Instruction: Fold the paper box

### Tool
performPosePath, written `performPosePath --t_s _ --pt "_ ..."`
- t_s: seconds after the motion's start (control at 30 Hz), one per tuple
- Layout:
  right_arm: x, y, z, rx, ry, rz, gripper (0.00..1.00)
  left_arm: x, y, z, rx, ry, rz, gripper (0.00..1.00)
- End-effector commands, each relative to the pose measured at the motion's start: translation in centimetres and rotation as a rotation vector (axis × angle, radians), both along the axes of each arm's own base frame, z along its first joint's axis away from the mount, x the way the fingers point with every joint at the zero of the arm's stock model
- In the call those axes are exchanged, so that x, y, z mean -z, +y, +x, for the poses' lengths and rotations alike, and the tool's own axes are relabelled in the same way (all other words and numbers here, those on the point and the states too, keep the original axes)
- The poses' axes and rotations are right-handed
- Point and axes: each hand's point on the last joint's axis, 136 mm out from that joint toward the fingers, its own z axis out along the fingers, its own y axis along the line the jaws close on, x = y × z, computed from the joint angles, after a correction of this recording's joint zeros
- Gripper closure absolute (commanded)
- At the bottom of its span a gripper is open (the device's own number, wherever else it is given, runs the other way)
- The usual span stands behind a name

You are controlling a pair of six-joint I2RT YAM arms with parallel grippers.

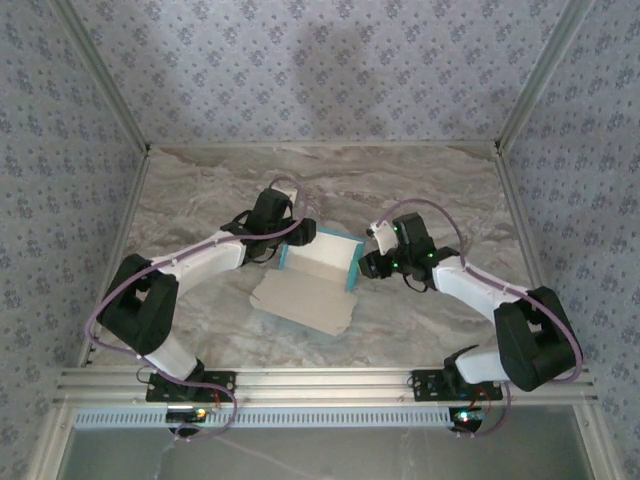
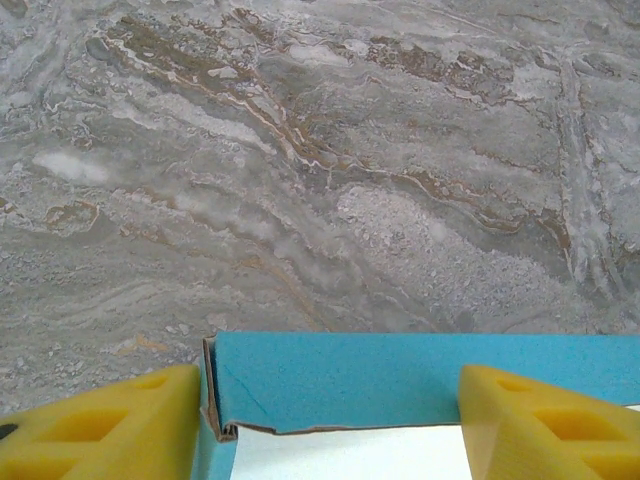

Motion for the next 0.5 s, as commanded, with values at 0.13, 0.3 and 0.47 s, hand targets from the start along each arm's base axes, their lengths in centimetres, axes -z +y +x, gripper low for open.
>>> performPosePath --t_s 0.13,0.3,0.47 --pt "-1.2 0.9 0.6 0.151 0.292 0.294 0.58 1.0 -1.8 0.0 0.043 0.054 -0.032 0.35" --pt "0.0 0.4 0.5 0.242 0.476 0.371 0.63 2.0 -2.6 0.9 0.047 0.097 -0.026 0.35" --pt "0.7 0.1 -0.1 0.26 0.54 0.341 0.69 3.0 -3.1 1.6 0.051 0.138 -0.021 0.35"
